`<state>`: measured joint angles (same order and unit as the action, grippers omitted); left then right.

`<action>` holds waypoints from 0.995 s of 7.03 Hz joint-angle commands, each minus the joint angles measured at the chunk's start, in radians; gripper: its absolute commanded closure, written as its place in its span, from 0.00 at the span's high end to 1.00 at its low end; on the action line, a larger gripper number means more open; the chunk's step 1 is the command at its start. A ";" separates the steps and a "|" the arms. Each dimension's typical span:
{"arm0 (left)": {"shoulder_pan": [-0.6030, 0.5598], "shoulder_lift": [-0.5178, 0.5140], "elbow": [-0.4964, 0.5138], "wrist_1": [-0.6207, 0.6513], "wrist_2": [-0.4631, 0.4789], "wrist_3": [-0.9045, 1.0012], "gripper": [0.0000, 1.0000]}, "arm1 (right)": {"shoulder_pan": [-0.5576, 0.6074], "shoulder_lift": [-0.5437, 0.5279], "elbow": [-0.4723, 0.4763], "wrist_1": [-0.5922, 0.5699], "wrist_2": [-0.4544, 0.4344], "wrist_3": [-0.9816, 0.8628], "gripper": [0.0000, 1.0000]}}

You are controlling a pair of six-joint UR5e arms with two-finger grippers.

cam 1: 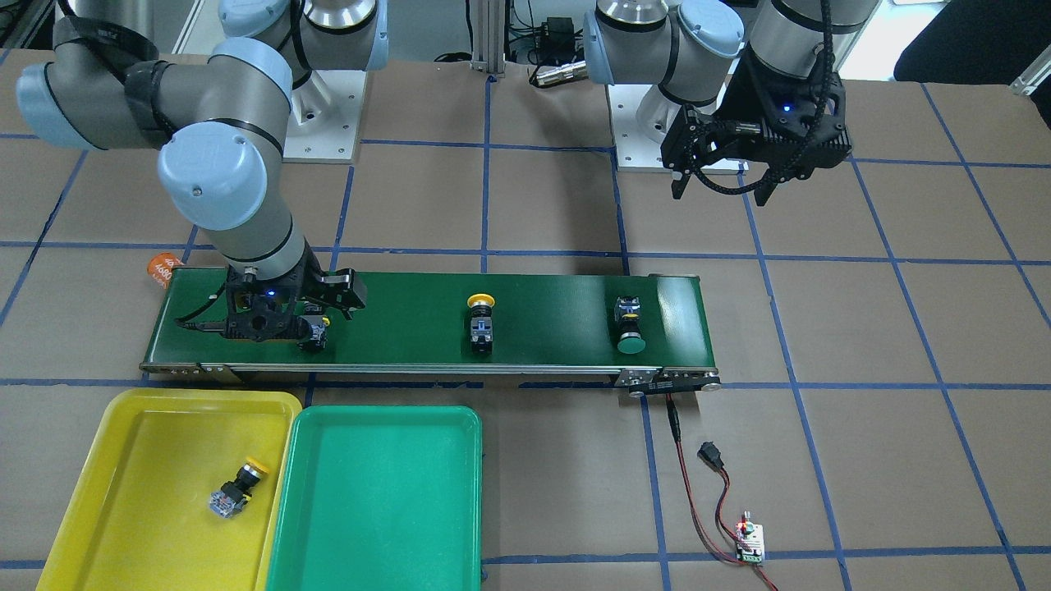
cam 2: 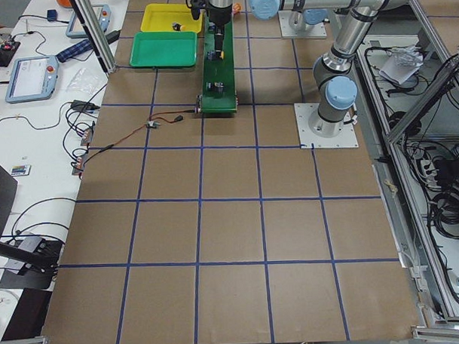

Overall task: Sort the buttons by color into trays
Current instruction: 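Grasp the green-capped button at the belt end with the right gripper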

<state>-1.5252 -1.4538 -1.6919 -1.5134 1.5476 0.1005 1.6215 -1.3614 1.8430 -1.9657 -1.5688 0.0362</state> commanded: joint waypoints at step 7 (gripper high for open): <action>-0.001 0.004 -0.008 -0.021 0.026 -0.007 1.00 | -0.097 0.028 0.076 -0.090 0.000 -0.082 0.48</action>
<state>-1.5264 -1.4509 -1.6980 -1.5307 1.5730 0.0978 1.5285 -1.3364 1.9184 -2.0558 -1.5804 -0.0438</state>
